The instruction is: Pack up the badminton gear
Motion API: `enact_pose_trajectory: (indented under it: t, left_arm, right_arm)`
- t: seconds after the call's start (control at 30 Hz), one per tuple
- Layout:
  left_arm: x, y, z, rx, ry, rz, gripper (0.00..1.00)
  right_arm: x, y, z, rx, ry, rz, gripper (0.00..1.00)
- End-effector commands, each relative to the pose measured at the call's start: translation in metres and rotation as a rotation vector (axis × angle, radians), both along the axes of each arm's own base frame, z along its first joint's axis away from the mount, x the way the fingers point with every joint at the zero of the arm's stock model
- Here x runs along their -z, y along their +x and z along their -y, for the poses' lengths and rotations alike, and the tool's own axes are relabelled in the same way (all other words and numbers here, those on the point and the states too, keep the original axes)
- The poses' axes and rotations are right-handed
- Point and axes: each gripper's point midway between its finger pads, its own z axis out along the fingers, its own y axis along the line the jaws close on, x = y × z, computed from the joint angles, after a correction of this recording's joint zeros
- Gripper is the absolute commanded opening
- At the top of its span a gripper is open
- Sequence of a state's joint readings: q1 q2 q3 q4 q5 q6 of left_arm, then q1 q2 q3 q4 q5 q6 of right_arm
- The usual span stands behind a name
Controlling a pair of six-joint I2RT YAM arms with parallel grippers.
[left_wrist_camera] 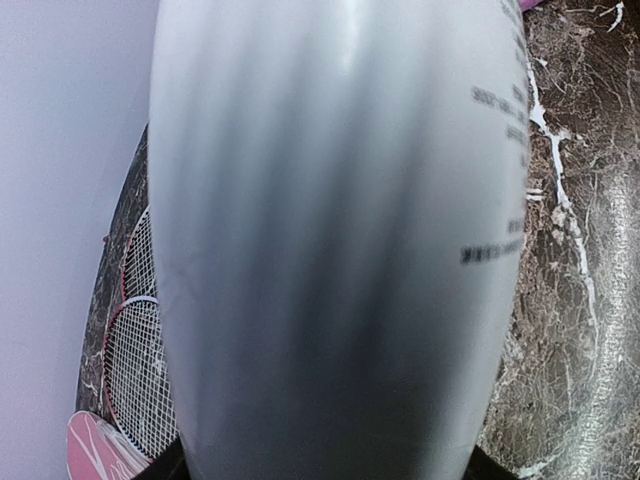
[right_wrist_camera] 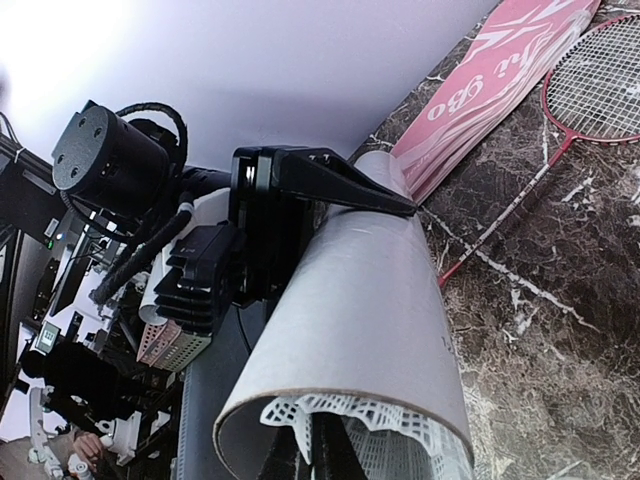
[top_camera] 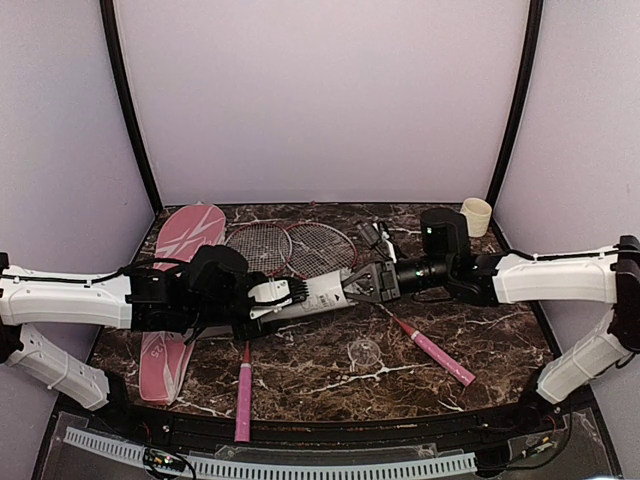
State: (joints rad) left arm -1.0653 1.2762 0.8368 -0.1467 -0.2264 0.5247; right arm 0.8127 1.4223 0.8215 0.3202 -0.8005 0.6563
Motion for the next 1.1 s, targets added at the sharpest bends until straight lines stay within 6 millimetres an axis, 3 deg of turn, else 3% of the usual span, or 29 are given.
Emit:
enact_pose_trajectory:
  t: [0.0, 0.63, 0.83, 1.07]
  left_arm:
    - [-0.010, 0.000, 0.005, 0.014, -0.030, 0.023, 0.63]
    - [-0.011, -0.001, 0.006, 0.017, -0.031, 0.026, 0.63]
    - [-0.011, 0.003, 0.004, -0.002, -0.023, 0.041, 0.63]
    - [-0.009, 0.003, 0.004, -0.003, -0.019, 0.039, 0.63]
  right_arm:
    - [-0.020, 0.001, -0.012, -0.027, 0.067, 0.056, 0.00]
    - [-0.012, 0.011, -0.018, 0.019, 0.018, 0.095, 0.00]
    - [-0.010, 0.016, -0.002, 0.082, -0.064, 0.138, 0.22]
    - [-0.014, 0.026, 0.037, 0.182, -0.120, 0.177, 0.51]
